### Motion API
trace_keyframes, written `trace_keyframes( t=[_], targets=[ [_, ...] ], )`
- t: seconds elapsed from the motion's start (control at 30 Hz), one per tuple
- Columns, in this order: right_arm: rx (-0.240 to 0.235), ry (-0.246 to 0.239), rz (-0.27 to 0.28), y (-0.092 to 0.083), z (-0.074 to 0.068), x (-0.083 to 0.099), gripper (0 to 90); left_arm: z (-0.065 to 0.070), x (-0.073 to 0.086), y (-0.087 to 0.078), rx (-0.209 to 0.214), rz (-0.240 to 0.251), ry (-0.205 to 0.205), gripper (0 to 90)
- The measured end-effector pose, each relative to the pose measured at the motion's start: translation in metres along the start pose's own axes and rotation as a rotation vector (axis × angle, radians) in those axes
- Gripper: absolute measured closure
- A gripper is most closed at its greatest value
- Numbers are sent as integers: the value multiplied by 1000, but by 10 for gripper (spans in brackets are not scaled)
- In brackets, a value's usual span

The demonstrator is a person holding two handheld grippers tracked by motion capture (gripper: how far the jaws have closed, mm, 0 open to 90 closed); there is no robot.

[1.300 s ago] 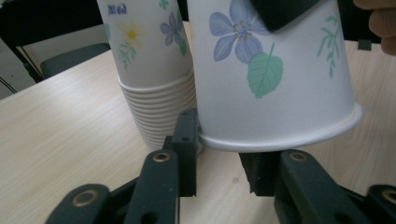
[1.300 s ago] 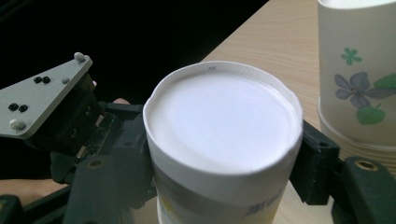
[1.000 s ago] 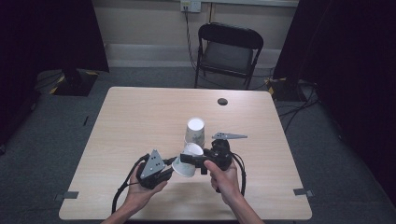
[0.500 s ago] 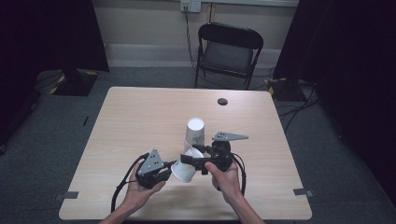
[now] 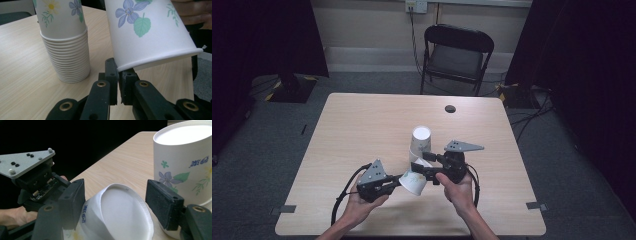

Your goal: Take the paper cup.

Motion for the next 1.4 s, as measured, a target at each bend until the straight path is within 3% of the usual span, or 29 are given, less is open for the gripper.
trace_keyframes(
  t=[0.1,0.3,0.43,0.57,0.6,0.7,0.73,0.83,0.9,1.0,1.13,1.4],
  targets=[
    [5,-17,5,-1,0,-1,312,0,0,1,17,-7,-14,868],
    [0,-102,31,-8,-2,-3,297,-4,4,1,27,-47,-28,869],
    [61,-231,31,-16,-6,-3,335,-9,8,2,37,-69,-40,869],
    [64,-290,6,-19,-9,-2,344,-13,9,1,27,-79,-53,868],
    [56,-319,1,-21,-10,-2,344,-15,9,1,28,-79,-64,869],
    [43,-344,-7,-23,-12,-2,344,-19,11,1,17,-96,-72,869],
    [17,-365,-20,-26,-15,-2,358,-21,12,2,16,-111,-88,869],
    [-1,-424,-38,-27,-21,-1,367,-22,14,3,37,-141,-86,868],
    [-11,-434,-43,-26,-23,-1,370,-22,14,3,40,-150,-85,869],
    [-10,-497,-99,-16,-27,7,376,-23,15,4,55,-171,-89,868],
    [0,-540,-151,-7,-27,14,378,-23,16,7,73,-192,-92,869],
    [13,-595,-187,2,-27,16,346,-18,12,8,83,-197,-69,870]
  ],
)
Point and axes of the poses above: each handheld gripper's, and its own axes: y roughly forward along the jaws, x roughly out of its underside, z roughly to its right, the point moved 3 cm from there along y, roughly forward along the jaws, and after that the axes turned 6 degrees about y, right-handed, at the moved point
